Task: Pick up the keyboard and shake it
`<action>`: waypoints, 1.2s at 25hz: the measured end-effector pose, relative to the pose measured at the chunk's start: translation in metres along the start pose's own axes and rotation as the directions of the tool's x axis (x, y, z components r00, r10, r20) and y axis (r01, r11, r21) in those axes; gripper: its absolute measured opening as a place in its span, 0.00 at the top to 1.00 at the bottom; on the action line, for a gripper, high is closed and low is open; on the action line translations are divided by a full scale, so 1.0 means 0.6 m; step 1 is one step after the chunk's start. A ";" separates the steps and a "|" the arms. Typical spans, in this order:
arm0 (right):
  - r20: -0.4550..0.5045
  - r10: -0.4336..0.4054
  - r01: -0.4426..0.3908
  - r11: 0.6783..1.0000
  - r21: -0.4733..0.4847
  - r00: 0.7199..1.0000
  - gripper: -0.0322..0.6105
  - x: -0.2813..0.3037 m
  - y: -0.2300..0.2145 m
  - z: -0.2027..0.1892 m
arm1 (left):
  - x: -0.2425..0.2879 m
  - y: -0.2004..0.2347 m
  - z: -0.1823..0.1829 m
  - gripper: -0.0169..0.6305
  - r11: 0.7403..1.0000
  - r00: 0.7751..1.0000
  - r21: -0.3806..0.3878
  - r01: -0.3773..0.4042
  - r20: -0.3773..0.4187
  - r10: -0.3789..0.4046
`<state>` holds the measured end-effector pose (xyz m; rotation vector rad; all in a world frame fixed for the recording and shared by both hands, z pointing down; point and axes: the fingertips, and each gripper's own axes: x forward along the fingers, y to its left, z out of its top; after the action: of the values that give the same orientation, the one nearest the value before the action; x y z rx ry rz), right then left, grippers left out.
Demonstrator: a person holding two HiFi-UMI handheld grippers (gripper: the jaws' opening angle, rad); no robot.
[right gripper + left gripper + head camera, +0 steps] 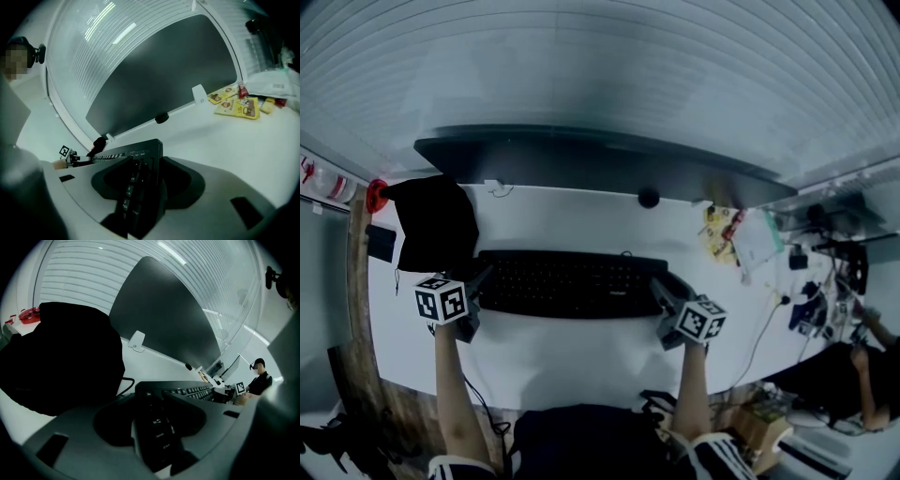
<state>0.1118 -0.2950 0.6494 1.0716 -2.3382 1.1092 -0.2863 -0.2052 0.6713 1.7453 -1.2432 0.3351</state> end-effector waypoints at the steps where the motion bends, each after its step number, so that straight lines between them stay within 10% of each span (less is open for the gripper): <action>1: 0.004 0.004 -0.004 1.000 0.006 1.000 0.65 0.000 0.002 0.000 | 0.000 0.001 -0.002 0.71 1.000 1.000 -0.010 -0.004 0.003 0.004; 22: -0.011 0.017 -0.016 0.993 0.120 1.000 0.65 0.004 -0.011 -0.031 | -0.010 -0.003 0.003 0.71 0.994 0.980 -0.016 -0.112 0.164 0.113; 30: 0.034 -0.010 0.009 1.000 0.007 0.999 0.65 -0.021 -0.009 -0.020 | -0.027 -0.023 0.001 0.71 0.995 0.974 0.012 -0.100 0.203 0.096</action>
<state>0.1240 -0.2820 0.6530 1.1108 -2.3544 1.1047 -0.2820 -0.1951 0.6530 1.7744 -1.4800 0.2328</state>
